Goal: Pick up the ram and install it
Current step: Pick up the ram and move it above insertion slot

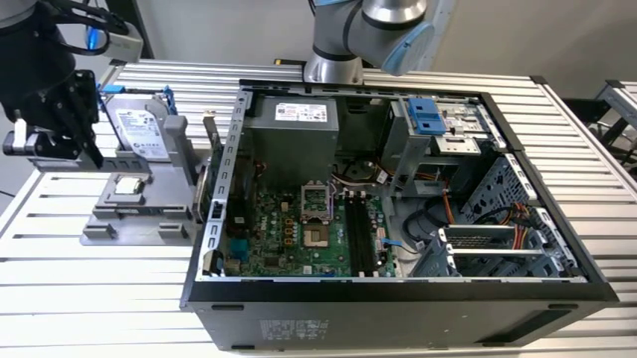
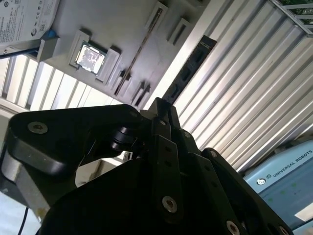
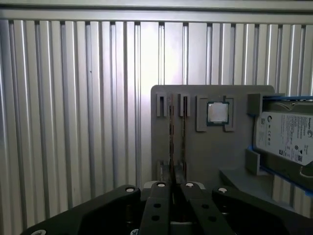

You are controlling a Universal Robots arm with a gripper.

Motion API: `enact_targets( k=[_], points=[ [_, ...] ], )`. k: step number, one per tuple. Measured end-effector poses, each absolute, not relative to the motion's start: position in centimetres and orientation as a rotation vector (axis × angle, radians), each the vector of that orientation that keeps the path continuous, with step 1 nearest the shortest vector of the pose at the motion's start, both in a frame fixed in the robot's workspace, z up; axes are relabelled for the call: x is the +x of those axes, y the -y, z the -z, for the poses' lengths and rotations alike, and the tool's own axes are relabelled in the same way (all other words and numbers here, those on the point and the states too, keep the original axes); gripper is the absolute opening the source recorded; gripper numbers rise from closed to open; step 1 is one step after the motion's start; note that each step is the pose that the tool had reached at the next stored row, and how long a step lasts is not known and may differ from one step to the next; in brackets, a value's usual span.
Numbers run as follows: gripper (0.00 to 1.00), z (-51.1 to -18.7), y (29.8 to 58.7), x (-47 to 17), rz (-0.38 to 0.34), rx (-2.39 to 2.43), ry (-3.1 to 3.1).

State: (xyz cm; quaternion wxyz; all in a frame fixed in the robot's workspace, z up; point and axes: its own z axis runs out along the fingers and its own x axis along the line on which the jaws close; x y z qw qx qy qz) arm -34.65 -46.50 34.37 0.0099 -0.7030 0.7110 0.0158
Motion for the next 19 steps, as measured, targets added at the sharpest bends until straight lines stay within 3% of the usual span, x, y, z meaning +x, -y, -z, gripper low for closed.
enact_targets(
  k=[19],
  points=[
    [0.0, -39.1, 46.5, -34.7, -0.049, -2.195, -2.22]
  ],
)
